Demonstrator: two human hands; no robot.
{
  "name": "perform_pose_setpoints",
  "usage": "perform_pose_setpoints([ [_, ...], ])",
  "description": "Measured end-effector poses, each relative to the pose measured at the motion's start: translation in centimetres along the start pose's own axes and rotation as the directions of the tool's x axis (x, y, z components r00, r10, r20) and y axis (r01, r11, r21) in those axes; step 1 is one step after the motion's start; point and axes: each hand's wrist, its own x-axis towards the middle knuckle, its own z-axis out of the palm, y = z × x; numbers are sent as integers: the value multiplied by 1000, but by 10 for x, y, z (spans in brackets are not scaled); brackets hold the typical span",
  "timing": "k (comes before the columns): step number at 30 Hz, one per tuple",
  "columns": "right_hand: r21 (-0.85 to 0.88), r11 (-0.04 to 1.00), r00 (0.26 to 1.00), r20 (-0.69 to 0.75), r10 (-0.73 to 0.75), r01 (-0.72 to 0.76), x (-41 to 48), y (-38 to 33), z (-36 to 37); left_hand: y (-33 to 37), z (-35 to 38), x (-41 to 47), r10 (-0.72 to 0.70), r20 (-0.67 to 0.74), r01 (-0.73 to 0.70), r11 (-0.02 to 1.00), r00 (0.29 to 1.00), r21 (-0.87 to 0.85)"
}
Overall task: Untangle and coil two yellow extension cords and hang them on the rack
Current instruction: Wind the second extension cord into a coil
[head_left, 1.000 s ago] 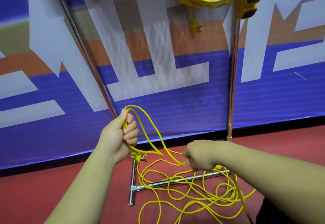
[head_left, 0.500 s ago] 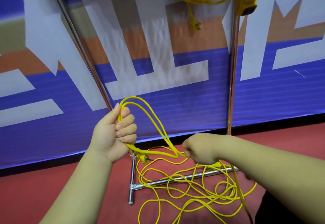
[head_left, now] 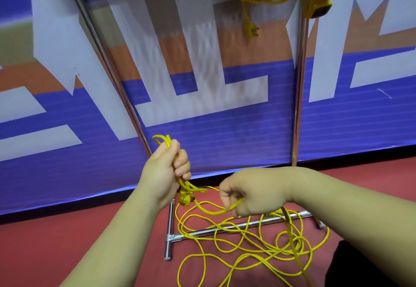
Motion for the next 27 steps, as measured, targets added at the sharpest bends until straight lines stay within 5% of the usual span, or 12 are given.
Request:
perform_pose_setpoints([
  [4,-15,998,969,-235,-70,69,-8,-4,-10,-8,9,-2,-21,15,18,991,1000,132],
  [8,58,988,890,-445,-102,143,-10,-1,-14,-13,10,-2,-87,93,86,996,992,22],
  [15,221,964,799,-601,14,150,-12,8,-17,-18,9,-4,-158,273,107,975,949,194],
  [22,434,887,775,-611,160,159,-12,7,-20,-18,15,-6,-151,314,-70,802,937,593],
  [27,739,648,889,-406,211,184,-17,17,-23,3,7,2,13,155,-51,968,988,245],
])
